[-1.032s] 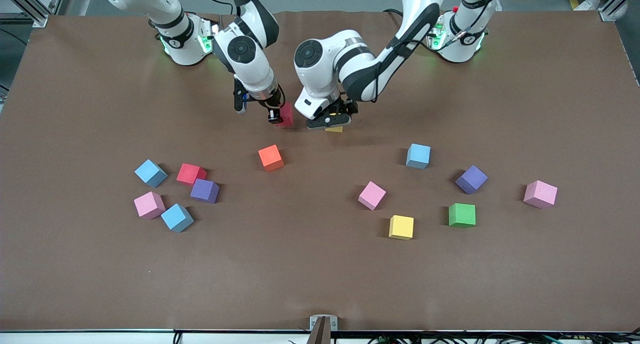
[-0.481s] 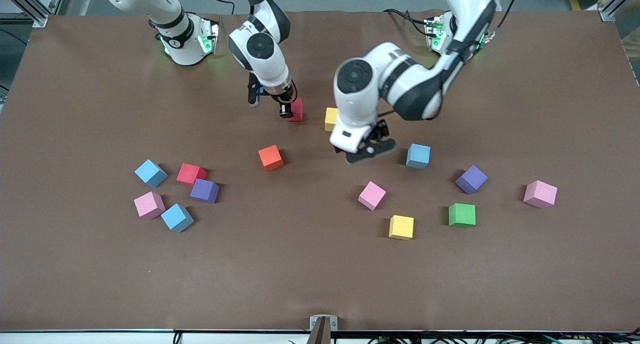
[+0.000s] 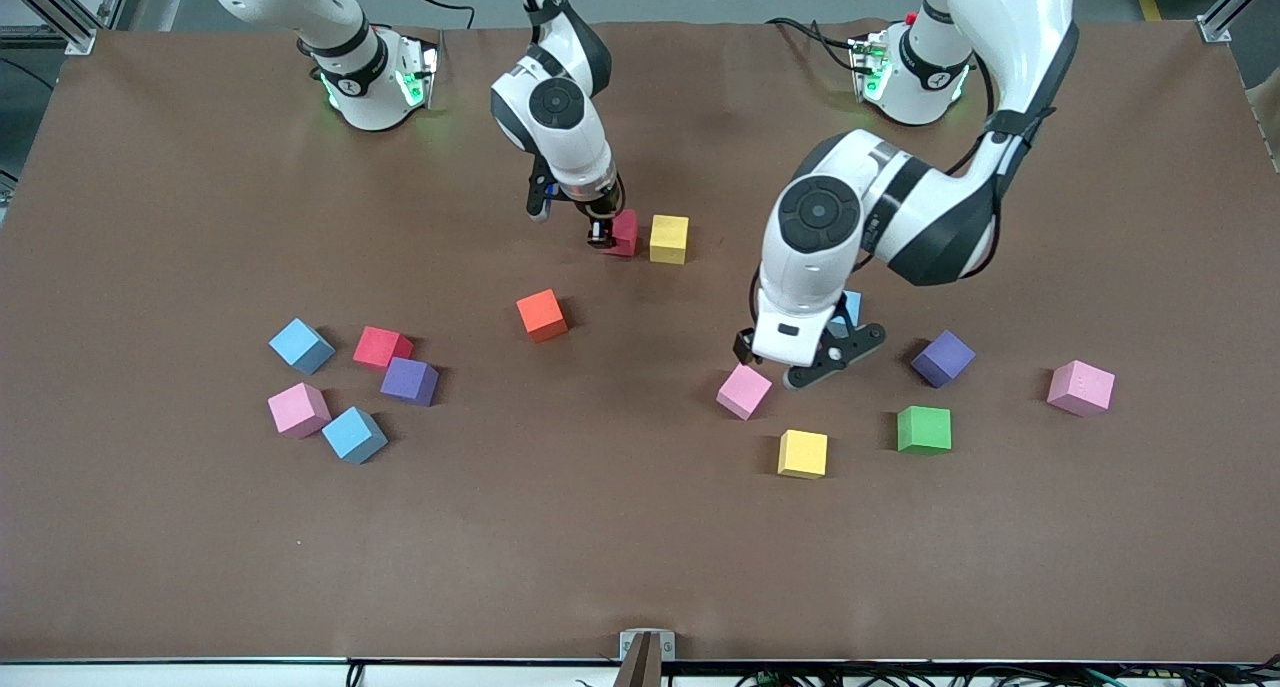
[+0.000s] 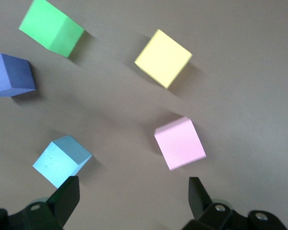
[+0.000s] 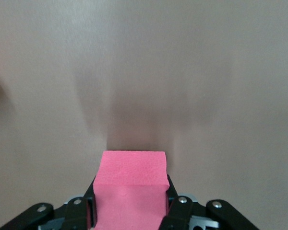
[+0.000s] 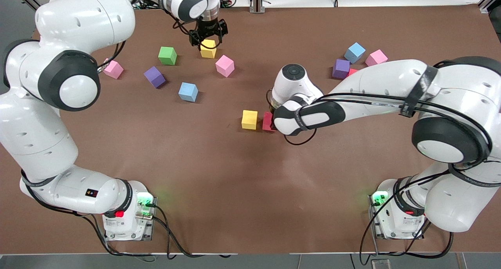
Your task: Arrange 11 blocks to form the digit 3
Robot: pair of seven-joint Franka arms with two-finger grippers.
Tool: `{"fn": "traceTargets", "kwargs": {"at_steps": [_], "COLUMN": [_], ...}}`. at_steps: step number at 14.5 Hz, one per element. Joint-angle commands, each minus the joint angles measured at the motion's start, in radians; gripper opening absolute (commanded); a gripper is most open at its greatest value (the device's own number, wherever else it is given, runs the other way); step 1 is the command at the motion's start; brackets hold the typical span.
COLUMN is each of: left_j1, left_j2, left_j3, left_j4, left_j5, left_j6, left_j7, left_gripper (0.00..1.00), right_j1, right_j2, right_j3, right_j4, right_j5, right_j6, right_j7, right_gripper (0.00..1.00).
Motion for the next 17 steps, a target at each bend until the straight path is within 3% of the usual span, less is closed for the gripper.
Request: {"fn": "traceTargets", "kwargs": {"at_steps": [1, 6, 12, 17], "left_j1": [0.028, 0.017, 0.008, -0.010], "left_j2": [0.040, 0.196, 0.284, 0.293], "left_j3": [-0.009, -0.009, -0.009, -0.011], "left_j4": [0.040, 0.206, 0.206, 0.166], "left_j5": [-0.017, -0.017, -0.024, -0.041], "left_j6": [-0.013, -0.004, 0.128, 0.137], "left_j7": [-0.059, -0.223, -0.384, -0.442], "left_gripper": [1.00, 1.00, 1.00, 1.00], "right_j1": [0.016, 0.016, 0.036, 0.039], "right_j2": [0.035, 0.050, 0.081, 0.087], "right_j3": [-0.007, -0.008, -0.008, -0.010], "right_j4": [0.053, 0.067, 0.093, 0.093], "right_j5": [-0.012, -0.013, -0.012, -0.013], "right_j6": [-0.036, -0.036, -0.033, -0.027], "right_j7": [0.044, 0.044, 0.049, 0.047], "right_gripper": [0.40, 0.40, 0.41, 0.43]}}
